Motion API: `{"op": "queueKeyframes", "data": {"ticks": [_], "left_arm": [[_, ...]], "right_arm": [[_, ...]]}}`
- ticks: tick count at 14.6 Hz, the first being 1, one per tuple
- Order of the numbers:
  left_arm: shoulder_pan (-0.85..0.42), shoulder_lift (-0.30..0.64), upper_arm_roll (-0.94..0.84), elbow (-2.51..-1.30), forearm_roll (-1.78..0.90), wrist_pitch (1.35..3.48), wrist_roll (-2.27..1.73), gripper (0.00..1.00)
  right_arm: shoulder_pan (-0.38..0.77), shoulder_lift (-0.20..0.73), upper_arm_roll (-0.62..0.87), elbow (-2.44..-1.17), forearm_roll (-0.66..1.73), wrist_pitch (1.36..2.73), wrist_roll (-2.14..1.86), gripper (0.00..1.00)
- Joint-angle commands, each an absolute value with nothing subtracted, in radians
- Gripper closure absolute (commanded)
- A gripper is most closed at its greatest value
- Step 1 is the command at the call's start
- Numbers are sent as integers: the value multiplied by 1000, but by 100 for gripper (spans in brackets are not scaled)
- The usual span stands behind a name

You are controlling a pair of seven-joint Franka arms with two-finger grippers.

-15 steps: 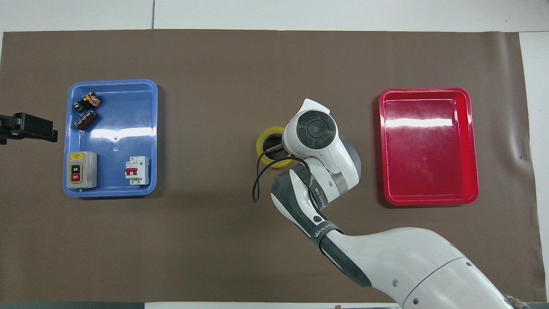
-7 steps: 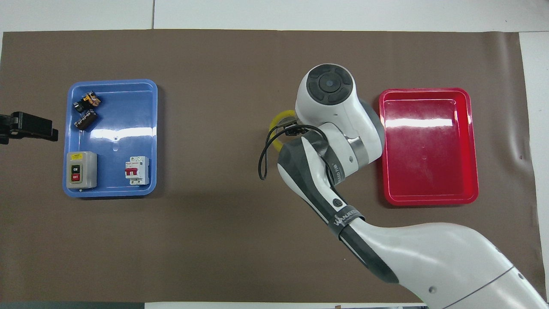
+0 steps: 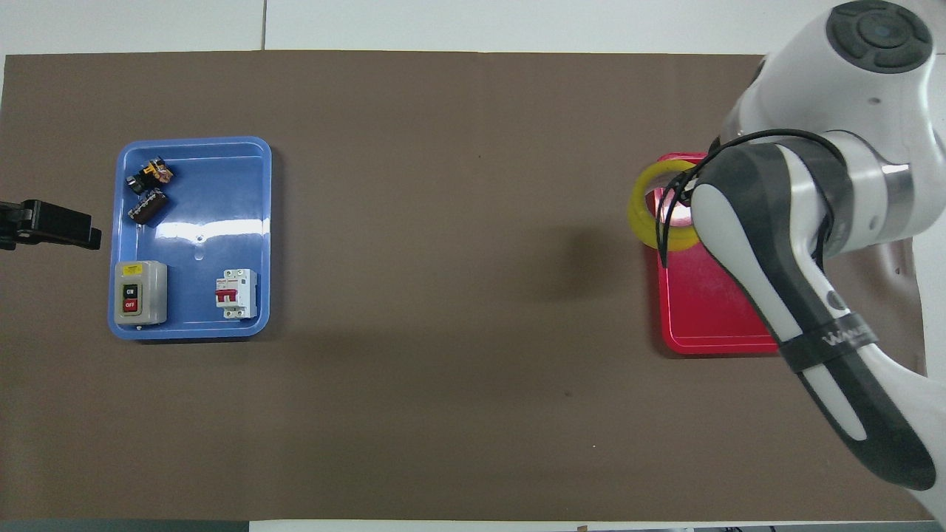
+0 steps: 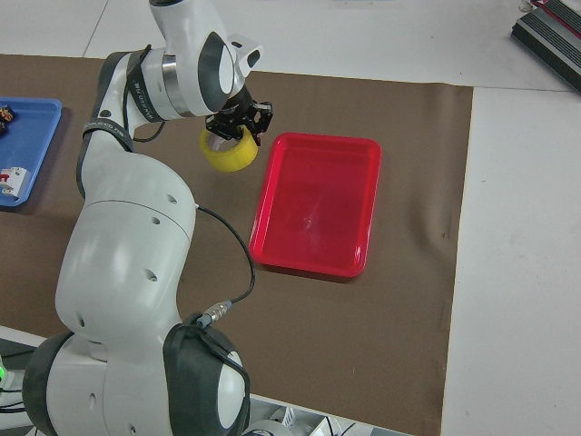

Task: Place and move tape with both arms
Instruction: 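Carry the tape with the right gripper into the red tray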

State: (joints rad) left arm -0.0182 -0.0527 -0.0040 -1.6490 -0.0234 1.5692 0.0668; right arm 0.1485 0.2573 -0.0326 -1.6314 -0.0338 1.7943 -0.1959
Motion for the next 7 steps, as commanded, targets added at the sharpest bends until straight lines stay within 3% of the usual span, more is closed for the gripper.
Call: {"op": "queueKeyframes", "data": {"ticks": [1, 5, 7], "left_arm": [[-11, -64, -8, -1657, 0, 1558, 84, 0], [-8, -64, -9, -1661, 3, 1569, 64, 0], [-8, -64, -9, -1661, 0, 1569, 63, 0]], "right_arm": [[69, 190, -17, -1799, -51, 1903, -316, 100], [-58, 124, -15, -2055, -51, 2197, -504, 100], [-66, 114, -17, -2106, -51, 2259, -511, 100]]}}
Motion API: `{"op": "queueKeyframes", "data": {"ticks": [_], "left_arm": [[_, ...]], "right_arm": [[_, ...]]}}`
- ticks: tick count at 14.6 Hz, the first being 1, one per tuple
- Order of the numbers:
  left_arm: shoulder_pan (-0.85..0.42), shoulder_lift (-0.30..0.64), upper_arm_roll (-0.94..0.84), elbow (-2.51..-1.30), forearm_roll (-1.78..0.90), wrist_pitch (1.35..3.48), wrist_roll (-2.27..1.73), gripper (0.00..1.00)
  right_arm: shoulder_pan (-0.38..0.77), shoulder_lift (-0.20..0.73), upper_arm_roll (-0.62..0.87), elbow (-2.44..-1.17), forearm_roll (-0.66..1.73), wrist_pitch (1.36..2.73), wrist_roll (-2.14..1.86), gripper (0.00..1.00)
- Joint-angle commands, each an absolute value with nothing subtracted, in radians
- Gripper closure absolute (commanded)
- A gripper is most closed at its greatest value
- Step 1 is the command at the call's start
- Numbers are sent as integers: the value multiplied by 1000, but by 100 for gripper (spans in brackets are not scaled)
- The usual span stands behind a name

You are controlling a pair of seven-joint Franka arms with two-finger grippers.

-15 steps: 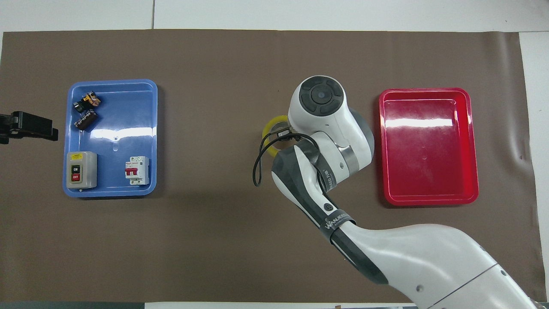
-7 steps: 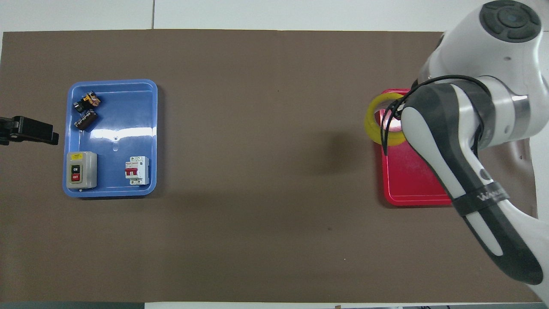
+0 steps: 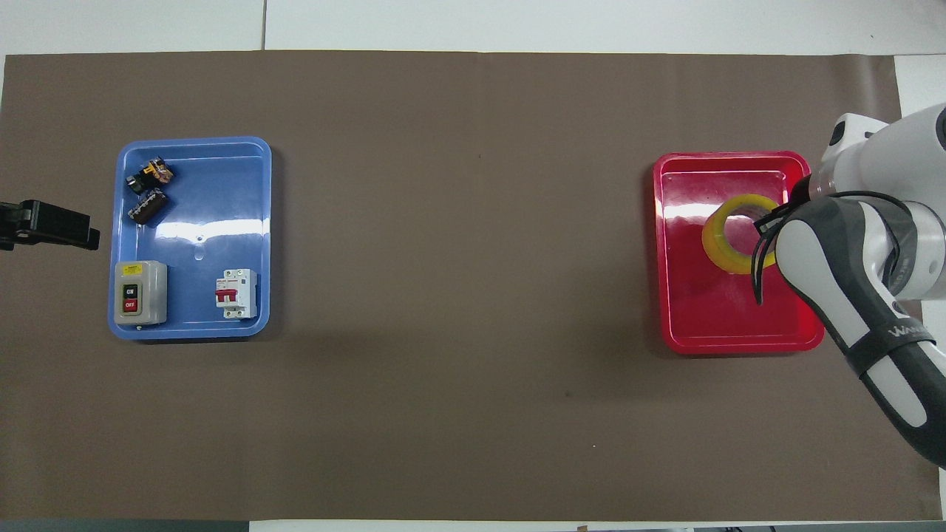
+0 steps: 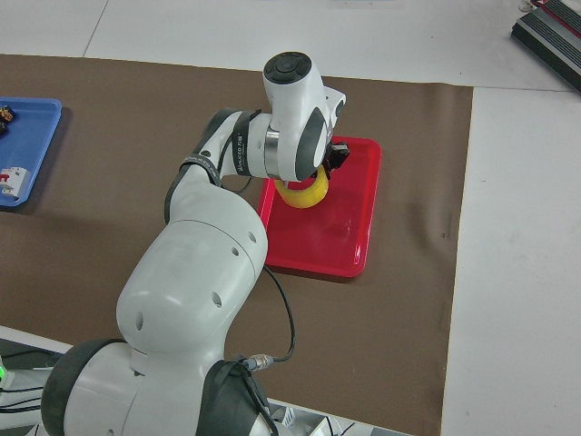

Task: Place and move tape with both arms
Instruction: 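Carry the tape with the right gripper into the red tray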

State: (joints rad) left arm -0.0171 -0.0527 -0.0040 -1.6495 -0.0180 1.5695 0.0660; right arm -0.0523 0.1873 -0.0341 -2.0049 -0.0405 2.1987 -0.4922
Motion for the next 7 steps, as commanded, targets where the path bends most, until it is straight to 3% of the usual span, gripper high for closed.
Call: {"op": "queueKeyframes", "data": {"ticks": [1, 7], "left_arm": [[-8, -64, -9, -1661, 0, 1569, 58, 0], [-8, -64, -9, -1663, 2, 1569, 67, 0]], "right_arm": [[-71, 109, -17, -2121, -51, 2281, -514, 100], [-87, 118, -18, -2200, -52, 2420, -509, 100]]}}
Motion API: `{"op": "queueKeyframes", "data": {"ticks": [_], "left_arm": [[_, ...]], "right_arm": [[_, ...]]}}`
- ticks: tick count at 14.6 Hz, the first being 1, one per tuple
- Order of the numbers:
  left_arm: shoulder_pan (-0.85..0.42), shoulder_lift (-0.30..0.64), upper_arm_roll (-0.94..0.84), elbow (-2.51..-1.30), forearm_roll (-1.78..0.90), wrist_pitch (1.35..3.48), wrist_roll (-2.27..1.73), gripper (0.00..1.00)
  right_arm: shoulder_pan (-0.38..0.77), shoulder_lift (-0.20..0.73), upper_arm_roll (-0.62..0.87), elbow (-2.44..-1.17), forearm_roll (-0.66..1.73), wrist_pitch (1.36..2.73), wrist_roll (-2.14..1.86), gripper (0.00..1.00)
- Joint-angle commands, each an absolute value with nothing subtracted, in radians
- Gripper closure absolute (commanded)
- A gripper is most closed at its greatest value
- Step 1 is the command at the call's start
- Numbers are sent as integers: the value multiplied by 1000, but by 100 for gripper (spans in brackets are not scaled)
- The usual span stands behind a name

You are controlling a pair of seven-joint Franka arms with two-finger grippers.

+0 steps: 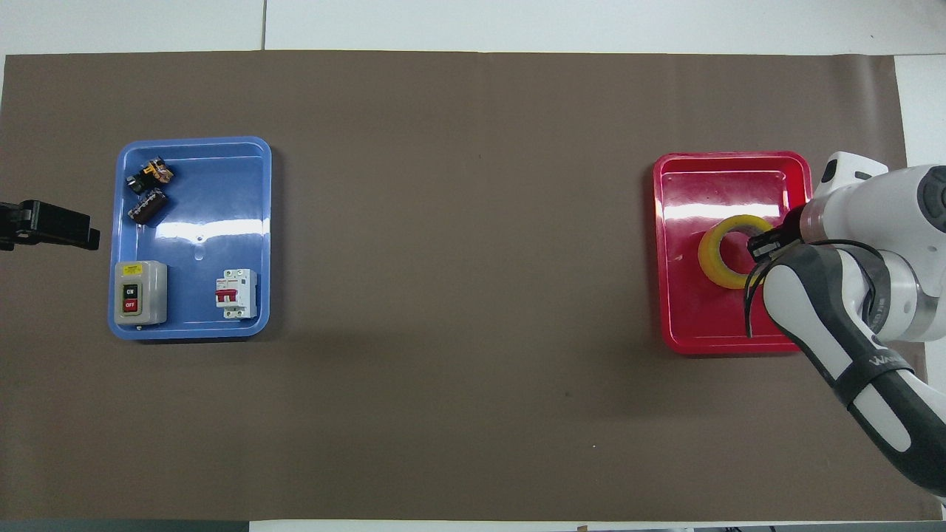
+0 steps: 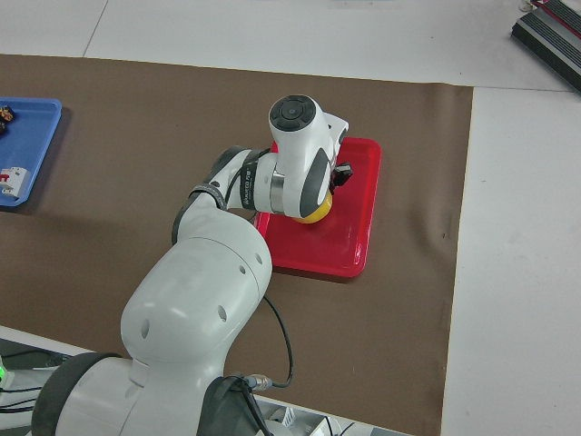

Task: Place and move tape with both arms
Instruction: 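Carry the tape with the right gripper into the red tray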

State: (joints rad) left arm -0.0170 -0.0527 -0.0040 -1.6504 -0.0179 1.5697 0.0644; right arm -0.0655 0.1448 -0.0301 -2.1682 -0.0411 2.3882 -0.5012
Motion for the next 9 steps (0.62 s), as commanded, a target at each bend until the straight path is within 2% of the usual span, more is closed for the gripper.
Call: {"op": "queueKeyframes", "data": {"ticks": [1, 7, 8, 9], "left_arm": [[-9, -64, -9, -1661, 2, 1566, 61, 0], [-8, -64, -9, -1661, 2, 1565, 61, 0], [-8, -64, -9, -1661, 2, 1565, 61, 0], [-8, -64, -9, -1661, 2, 1565, 61, 0]], "right_arm": [[-87, 118, -17, -2212, -52, 2440, -508, 100], [-98, 159, -18, -2217, -52, 2480, -503, 100], [-98, 160, -18, -2217, -52, 2480, -502, 67], [-100, 160, -17, -2215, -52, 2480, -502, 2]]}}
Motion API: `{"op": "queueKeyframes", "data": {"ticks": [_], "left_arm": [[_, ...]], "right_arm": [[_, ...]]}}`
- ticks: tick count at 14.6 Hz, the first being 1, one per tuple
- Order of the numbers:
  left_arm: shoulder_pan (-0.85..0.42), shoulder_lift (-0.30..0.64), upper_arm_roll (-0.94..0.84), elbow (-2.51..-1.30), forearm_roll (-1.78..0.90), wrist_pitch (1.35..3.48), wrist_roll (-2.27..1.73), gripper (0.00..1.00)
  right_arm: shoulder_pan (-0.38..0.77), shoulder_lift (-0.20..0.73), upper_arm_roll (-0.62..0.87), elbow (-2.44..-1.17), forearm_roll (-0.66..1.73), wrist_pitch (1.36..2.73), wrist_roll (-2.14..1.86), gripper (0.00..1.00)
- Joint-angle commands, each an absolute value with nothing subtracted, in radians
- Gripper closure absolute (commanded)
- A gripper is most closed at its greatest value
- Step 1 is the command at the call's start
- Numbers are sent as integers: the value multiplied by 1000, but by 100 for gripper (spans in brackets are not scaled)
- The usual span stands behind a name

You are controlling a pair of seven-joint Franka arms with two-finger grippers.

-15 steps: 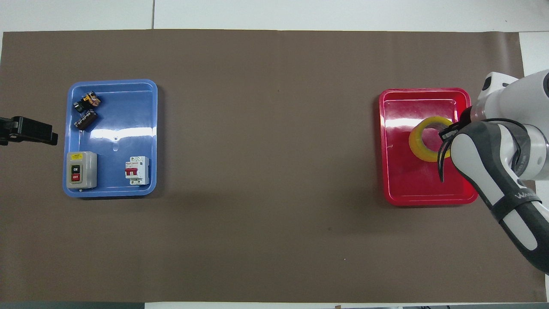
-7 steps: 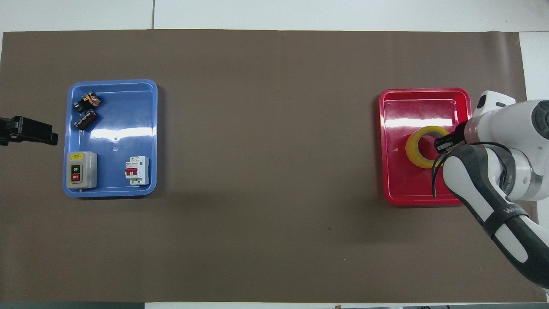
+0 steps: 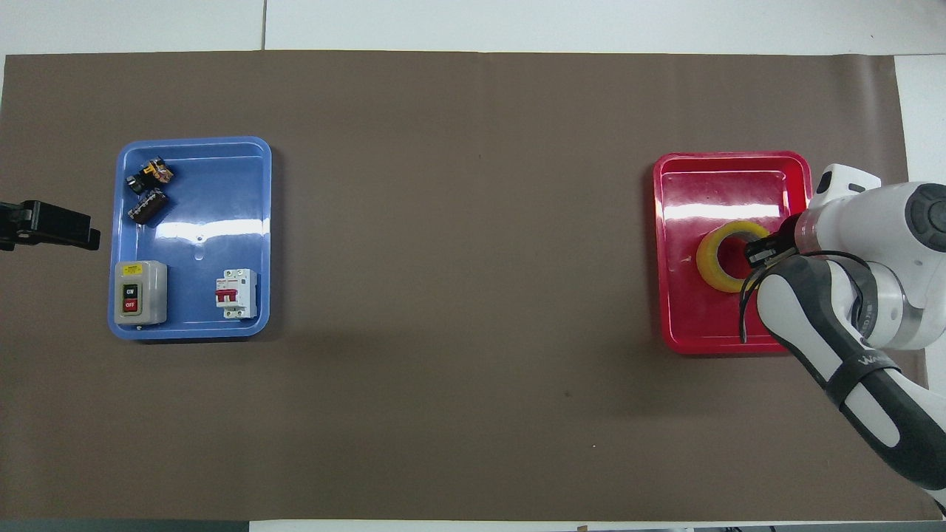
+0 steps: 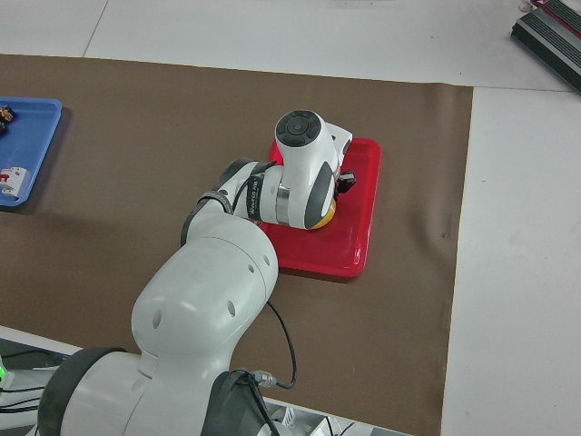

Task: Place and move tape with both arms
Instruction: 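Open the right gripper and release the tape in the red tray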

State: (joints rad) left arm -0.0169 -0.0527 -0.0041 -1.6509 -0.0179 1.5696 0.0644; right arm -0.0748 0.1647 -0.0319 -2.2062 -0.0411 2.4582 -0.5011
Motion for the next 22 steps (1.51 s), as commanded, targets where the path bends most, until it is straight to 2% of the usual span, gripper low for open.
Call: {"op": "queueKeyframes", "data": {"ticks": [1, 4, 7, 13, 16, 22], "left_arm": [[-8, -64, -9, -1661, 2, 1565, 61, 0], [-8, -64, -9, -1661, 2, 1565, 61, 0], [-8, -64, -9, -1661, 2, 1565, 61, 0], [-8, -64, -9, -1661, 2, 1565, 61, 0], [-8, -64, -9, -1661, 2, 1565, 61, 0], [-8, -64, -9, -1661, 2, 1563, 61, 0]], "right_arm": [[-100, 160, -18, -2212, -52, 2479, -502, 0], [-98, 152, -17, -2172, -51, 2447, -500, 0], [-72, 134, -15, -2083, -51, 2329, -331, 0], [0, 17, 5, -2039, -48, 2151, 73, 0], [2, 12, 5, -1852, -28, 1891, 122, 0], [-11, 15, -3, -1553, 26, 1573, 141, 0]]}}
